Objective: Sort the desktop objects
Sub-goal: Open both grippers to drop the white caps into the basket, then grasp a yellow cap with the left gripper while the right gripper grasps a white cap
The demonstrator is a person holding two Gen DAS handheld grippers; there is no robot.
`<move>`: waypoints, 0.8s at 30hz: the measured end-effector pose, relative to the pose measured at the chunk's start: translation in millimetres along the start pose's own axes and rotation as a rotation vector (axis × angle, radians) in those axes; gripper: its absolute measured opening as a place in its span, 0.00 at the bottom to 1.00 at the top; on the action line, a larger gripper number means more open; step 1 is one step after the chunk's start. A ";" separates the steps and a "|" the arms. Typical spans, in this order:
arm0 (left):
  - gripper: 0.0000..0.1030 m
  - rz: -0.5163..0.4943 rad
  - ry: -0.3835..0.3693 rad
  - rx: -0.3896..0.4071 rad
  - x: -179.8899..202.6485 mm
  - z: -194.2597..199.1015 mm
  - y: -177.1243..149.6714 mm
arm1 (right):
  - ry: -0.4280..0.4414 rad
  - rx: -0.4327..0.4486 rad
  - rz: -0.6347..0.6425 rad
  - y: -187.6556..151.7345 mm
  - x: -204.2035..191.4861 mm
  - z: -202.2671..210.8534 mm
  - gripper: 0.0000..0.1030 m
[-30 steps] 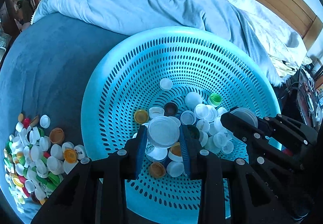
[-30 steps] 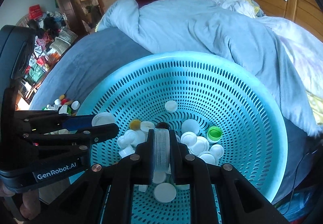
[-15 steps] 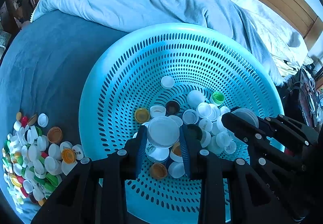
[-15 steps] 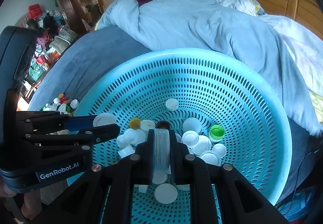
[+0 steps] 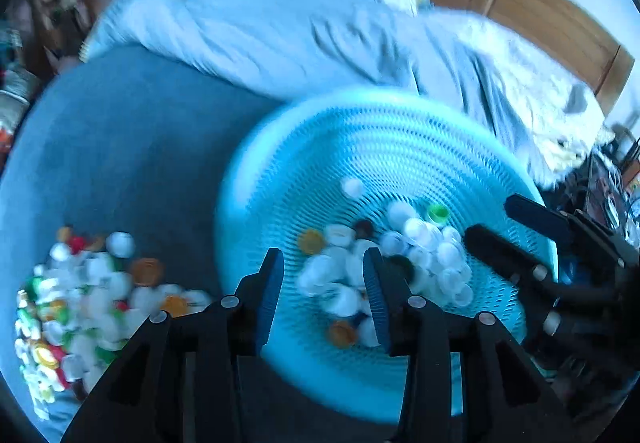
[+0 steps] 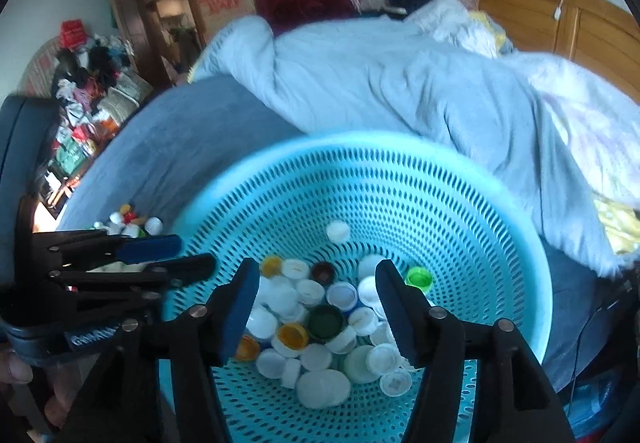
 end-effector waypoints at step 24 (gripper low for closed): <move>0.27 0.341 0.248 -0.001 -228.5 24.5 -188.8 | 0.219 -0.117 0.190 -67.6 -141.7 -1.6 0.68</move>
Point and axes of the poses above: each gripper's, at about its wrist camera, not at the fingertips, and z roughly against the way its jaws point, x to its right, y to its top, the point moved 6 cm from there along -z, roughly the way its jaws point, and after that the axes turned 10 degrees about x, right-handed, at the moved point
